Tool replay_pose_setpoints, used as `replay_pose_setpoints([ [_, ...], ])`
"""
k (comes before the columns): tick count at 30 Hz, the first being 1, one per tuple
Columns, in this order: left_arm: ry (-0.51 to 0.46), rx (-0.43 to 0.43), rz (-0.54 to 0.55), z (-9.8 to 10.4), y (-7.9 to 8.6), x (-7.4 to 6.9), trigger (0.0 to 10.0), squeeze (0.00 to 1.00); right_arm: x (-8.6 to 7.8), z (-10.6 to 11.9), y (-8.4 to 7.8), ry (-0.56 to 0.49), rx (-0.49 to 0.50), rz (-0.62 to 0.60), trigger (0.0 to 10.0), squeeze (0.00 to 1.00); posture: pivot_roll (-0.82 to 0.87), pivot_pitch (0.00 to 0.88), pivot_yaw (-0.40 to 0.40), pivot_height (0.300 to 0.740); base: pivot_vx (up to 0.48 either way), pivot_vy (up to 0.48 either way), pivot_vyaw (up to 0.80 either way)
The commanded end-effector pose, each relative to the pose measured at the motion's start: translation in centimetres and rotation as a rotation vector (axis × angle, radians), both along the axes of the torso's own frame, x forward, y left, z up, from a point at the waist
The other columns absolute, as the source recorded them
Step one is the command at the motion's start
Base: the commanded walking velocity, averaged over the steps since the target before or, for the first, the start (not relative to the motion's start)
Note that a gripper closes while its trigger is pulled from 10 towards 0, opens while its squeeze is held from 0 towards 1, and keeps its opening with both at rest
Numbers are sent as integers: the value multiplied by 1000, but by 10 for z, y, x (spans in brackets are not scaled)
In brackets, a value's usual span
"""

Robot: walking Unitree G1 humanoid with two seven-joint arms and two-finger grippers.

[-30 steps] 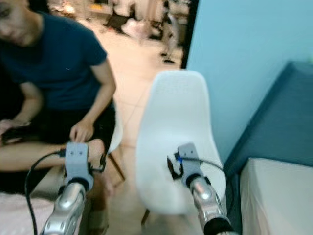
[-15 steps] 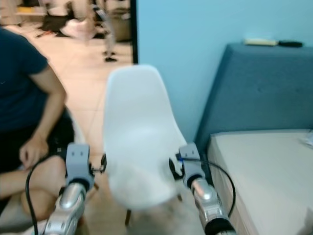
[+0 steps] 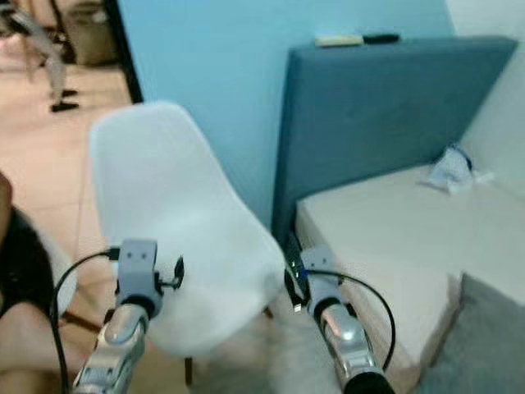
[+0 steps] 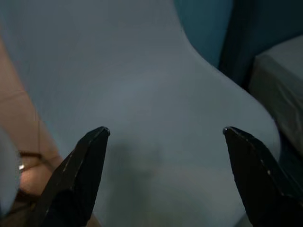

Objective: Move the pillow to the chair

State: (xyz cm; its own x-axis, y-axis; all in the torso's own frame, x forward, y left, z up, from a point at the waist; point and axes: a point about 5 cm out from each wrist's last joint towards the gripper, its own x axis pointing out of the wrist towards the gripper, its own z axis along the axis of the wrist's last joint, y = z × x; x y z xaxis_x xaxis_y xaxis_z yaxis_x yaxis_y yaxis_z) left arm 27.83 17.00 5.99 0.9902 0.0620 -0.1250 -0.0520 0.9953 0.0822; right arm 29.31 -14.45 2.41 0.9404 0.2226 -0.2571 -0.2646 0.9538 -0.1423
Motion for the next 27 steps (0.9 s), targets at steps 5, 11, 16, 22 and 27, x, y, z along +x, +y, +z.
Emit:
replay_pose_setpoints([
  [5,19,17,-34,-5,-5,-2,10000,0,-2,-4,-6,21,-6,-39,10000,0,52,99,-27,740,0,0,-800],
  [11,19,5,23,-3,3,-1,10000,0,0,-2,4,23,5,7,10000,0,68,103,-22,740,0,0,-800],
  [16,61,20,24,-12,5,-9,10000,0,-2,-3,-9,30,39,-90,10000,0,56,87,-2,740,0,0,-800],
  [22,34,24,17,-2,10,5,10000,0,-3,-2,-2,26,22,-17,10000,0,53,108,-12,740,0,0,-800],
  [27,41,59,-14,-8,5,1,10000,0,-9,-8,-18,46,9,-92,10000,0,45,82,2,740,0,0,-800],
])
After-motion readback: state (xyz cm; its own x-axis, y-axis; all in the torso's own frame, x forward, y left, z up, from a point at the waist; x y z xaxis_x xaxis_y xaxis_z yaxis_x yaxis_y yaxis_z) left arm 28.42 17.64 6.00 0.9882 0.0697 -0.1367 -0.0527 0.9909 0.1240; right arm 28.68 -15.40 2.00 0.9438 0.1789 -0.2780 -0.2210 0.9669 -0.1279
